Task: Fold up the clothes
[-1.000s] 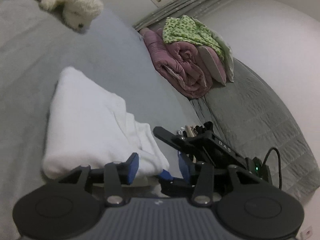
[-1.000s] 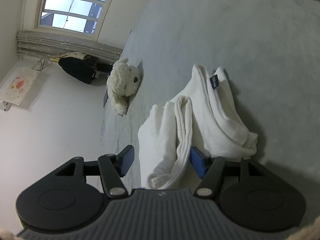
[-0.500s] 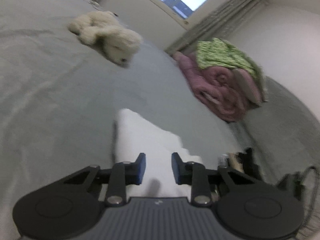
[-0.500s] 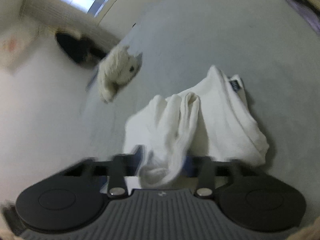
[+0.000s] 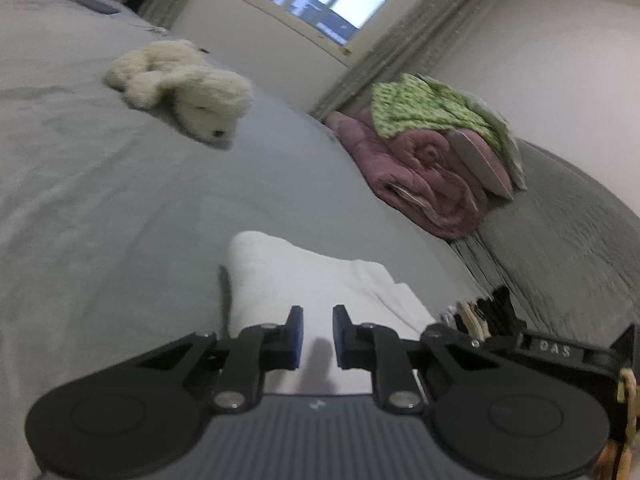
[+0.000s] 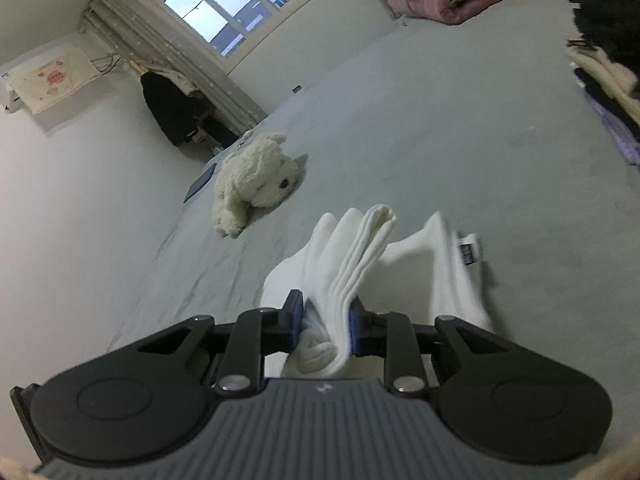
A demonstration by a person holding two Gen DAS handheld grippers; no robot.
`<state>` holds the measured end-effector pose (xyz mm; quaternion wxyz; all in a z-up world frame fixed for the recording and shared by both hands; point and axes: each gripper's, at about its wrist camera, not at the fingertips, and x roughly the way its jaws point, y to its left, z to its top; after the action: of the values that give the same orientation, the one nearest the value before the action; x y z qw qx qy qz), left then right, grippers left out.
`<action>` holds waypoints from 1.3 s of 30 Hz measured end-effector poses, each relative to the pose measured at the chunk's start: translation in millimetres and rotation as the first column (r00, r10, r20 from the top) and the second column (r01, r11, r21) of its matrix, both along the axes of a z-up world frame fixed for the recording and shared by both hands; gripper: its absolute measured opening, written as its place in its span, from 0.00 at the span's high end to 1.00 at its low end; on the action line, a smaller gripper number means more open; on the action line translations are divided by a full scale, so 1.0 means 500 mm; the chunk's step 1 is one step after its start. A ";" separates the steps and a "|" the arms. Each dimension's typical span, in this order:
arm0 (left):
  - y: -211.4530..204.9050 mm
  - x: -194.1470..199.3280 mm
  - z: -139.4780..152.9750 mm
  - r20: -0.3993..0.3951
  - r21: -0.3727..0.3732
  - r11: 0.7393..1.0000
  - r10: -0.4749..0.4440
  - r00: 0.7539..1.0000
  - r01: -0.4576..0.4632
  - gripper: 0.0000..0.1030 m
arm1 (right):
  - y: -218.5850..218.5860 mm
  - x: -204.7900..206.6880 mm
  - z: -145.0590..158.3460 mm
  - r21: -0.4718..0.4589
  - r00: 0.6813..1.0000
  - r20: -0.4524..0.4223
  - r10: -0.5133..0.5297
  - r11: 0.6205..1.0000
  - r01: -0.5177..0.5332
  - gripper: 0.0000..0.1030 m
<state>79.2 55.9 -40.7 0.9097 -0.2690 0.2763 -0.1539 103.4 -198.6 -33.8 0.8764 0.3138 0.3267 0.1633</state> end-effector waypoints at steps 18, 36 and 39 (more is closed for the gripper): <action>-0.099 -0.002 -0.044 -0.012 0.194 0.970 -0.150 0.989 0.150 0.85 | -0.050 -0.004 -0.018 -0.083 0.998 -0.065 -0.007 0.997 0.001 0.70; -0.110 -0.005 -0.048 0.006 0.246 0.955 -0.174 0.985 0.167 0.85 | -0.133 -0.037 -0.070 0.202 0.952 -0.280 -0.120 0.963 0.181 0.39; -0.111 -0.005 -0.049 0.006 0.245 0.955 -0.171 0.985 0.164 0.85 | -0.154 -0.040 -0.122 0.372 0.911 -0.398 -0.111 0.888 0.271 0.37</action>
<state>76.5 0.1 -65.0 0.9233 -0.1287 0.3024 -0.1990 83.2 -275.4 -94.9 0.7239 0.5503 0.4085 0.0796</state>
